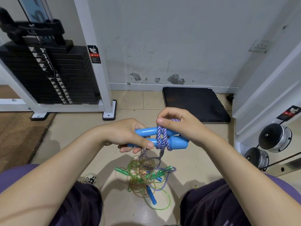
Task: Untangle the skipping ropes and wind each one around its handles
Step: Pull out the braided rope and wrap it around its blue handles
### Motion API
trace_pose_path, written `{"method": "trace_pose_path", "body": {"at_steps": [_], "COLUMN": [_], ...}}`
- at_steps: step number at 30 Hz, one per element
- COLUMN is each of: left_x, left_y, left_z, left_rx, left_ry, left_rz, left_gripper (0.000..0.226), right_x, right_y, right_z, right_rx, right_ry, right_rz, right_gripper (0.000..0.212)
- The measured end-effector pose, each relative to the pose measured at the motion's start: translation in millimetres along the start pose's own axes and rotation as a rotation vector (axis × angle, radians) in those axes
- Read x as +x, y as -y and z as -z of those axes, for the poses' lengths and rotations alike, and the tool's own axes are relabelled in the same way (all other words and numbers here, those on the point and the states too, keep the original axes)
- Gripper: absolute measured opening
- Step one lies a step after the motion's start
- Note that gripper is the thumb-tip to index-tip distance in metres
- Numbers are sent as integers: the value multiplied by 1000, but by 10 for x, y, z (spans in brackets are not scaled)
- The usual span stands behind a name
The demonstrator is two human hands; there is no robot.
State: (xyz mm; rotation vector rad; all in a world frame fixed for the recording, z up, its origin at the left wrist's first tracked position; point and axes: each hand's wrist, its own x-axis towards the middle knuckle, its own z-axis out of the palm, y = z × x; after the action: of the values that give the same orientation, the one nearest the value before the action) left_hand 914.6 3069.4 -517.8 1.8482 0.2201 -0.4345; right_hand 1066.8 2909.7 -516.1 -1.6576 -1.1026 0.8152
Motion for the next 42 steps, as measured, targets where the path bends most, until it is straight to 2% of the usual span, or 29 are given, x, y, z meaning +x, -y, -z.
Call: {"method": "trace_pose_path", "body": {"at_steps": [4,7,9,11,13,15,17,19,23,27,28,30,34,37,39,42], "left_x": [-20,-25,-19,-9,4,16,25,32,60,69,72,84,120,135,146,144], "left_y": [21,32,40,42,41,30,28,33,38,25,13,-15,-2,59,92,134], "left_z": [44,50,40,29,28,37,46,38,2,4,2,-1,70,153,200,261], "left_rx": [-58,-119,-154,-203,-295,-377,-399,-394,-378,-424,-446,-490,-440,-438,-431,-424], "left_ry": [-5,-21,-35,-61,-117,-200,-279,-327,-346,-370,-380,-416,-598,-747,-826,-930], "left_rz": [-72,-109,-125,-143,-159,-163,-153,-135,-122,-131,-138,-153,-105,-92,-78,-53], "left_gripper": [25,17,18,20,26,27,29,32,32,28,28,28,36,30,26,25], "right_x": [-33,-51,-45,-11,21,37,41,52,98,112,110,107,76,53,43,44], "right_y": [40,57,25,-43,-119,-156,-173,-169,-198,-217,-223,-228,-183,-171,-151,-129], "right_z": [17,51,70,89,101,89,48,-16,-86,-88,-99,-125,-182,-195,-167,-41], "right_rx": [214,380,481,619,680,631,516,395,324,237,179,108,396,348,283,258], "right_ry": [55,98,153,206,252,265,222,150,-11,-74,-100,-92,83,132,101,-13], "right_rz": [-90,-144,-141,-137,-107,-94,-102,-119,-122,-118,-116,-121,-204,-211,-199,-181], "right_gripper": [24,40,56,81,93,83,59,48,33,6,5,17,20,13,12,24]}}
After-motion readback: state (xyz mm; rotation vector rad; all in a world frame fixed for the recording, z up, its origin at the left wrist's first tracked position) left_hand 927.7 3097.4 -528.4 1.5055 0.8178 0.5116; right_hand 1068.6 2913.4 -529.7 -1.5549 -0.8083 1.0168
